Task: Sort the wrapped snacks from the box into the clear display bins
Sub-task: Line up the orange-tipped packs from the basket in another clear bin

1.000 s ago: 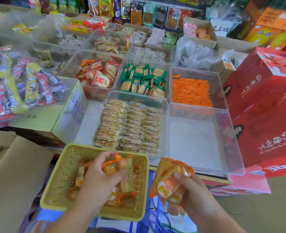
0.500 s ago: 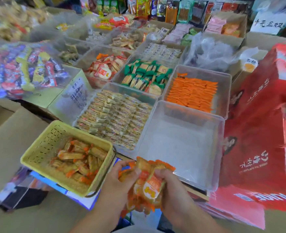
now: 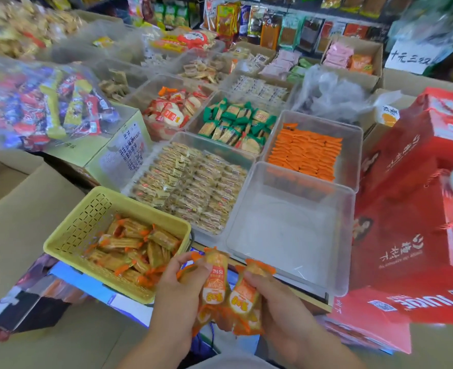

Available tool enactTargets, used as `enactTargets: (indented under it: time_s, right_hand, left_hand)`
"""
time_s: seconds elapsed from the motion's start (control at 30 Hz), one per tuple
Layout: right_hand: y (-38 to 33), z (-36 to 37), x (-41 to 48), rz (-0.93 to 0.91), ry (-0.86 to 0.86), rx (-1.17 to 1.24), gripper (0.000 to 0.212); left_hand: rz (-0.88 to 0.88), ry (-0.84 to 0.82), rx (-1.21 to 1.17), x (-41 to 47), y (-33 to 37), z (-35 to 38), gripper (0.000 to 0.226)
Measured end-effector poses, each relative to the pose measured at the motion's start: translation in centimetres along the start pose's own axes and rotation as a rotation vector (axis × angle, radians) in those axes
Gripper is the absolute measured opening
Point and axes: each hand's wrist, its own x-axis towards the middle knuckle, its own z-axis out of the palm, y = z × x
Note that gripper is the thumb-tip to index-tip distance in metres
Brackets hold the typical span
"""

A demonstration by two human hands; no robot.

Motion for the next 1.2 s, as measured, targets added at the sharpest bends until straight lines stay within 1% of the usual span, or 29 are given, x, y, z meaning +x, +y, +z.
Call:
enactTargets:
  time_s: [0.07, 0.13, 0.17, 0.23, 0.3, 0.33, 0.4, 0.47, 0.6, 0.67, 0.73, 0.8, 0.9, 0.97, 1.03, 1.07, 1.1, 1.13, 1.2]
  right_hand:
    - [-0.3, 0.3, -0.3, -0.097, -0.001, 0.01, 0.044]
    - [-0.8, 0.6, -0.5, -0.166, -0.01, 0.036, 0.051]
    - [-0.9, 1.0, -0.6, -0.187, -0.012, 0.033, 0.053]
    - [-0.8, 2.1, -0.6, -0.219, -0.013, -0.046, 0.051]
    - [-0.6, 3.4, -0.6, -0.227, 0.044, -0.124, 0.051]
    - [-0.4, 3.8, -0.4, -0.213, 0.073, -0.122, 0.053]
    - [-0.2, 4.2, 0.1, -0.151, 0.07, -0.083, 0.057]
    - [-0.3, 3.9, 0.8, -0.076, 0.017, -0.083, 0.057]
    - [-1.0, 2.5, 2.3, 0.015, -0.047, -0.042, 0.055]
    - [-1.9, 1.6, 3.1, 0.038, -0.063, -0.05, 0.053]
    - [-3.0, 0.5, 4.1, 0.051, -0.072, -0.084, 0.043]
    - [-4.4, -0.9, 5.2, 0.067, -0.086, -0.056, 0.043]
    - [-6.3, -3.9, 7.2, 0.024, -0.013, 0.084, 0.052]
    - [-7.6, -6.3, 9.1, -0.043, 0.118, 0.11, 0.053]
    - [-8.4, -8.7, 11.5, -0.088, 0.28, -0.048, 0.047]
    - [-8.5, -9.6, 12.8, -0.113, 0.361, -0.186, 0.05]
    - [-8.3, -10.4, 14.2, -0.147, 0.431, -0.359, 0.061]
    - [-8.0, -10.8, 15.5, -0.182, 0.484, -0.578, 0.076]
    - [-7.2, -11.2, 17.7, -0.235, 0.51, -1.036, 0.107]
  left_hand:
    - [0.012, 0.018, -0.011, 0.6, 0.3, -0.6, 0.024]
    - [0.023, 0.007, -0.022, 1.1, 0.6, -1.0, 0.026]
    - [0.03, -0.007, -0.014, 1.1, 0.7, -1.0, 0.029]
    - [0.038, -0.043, 0.001, 0.8, 1.1, -0.8, 0.042]
    - [0.045, -0.065, -0.003, 0.3, 1.2, -0.4, 0.051]
    - [0.046, -0.068, -0.009, 0.1, 1.1, -0.3, 0.053]
    - [0.046, -0.07, -0.019, 0.2, 0.9, -0.1, 0.054]
    - [0.041, -0.084, 0.001, 0.5, 0.6, -0.1, 0.049]
    - [0.064, -0.096, 0.103, 1.1, 0.1, 1.2, 0.024]
    - [0.059, -0.093, 0.167, 1.4, -0.1, 2.4, 0.023]
    - [0.062, -0.096, 0.241, 2.0, -0.1, 3.7, 0.023]
    - [0.063, -0.086, 0.308, 2.8, -0.2, 4.8, 0.015]
    - [0.03, -0.035, 0.362, 4.2, -0.3, 6.0, 0.012]
    - [-0.001, 0.007, 0.374, 5.1, -0.7, 6.4, 0.015]
    - [-0.02, 0.039, 0.393, 5.7, -1.0, 6.8, 0.021]
    - [-0.031, 0.045, 0.419, 6.0, -1.1, 7.0, 0.023]
    - [-0.048, 0.037, 0.447, 6.2, -1.3, 7.2, 0.026]
    - [-0.064, 0.018, 0.465, 6.4, -1.3, 7.4, 0.029]
    - [-0.084, -0.006, 0.491, 7.0, -1.5, 7.7, 0.035]
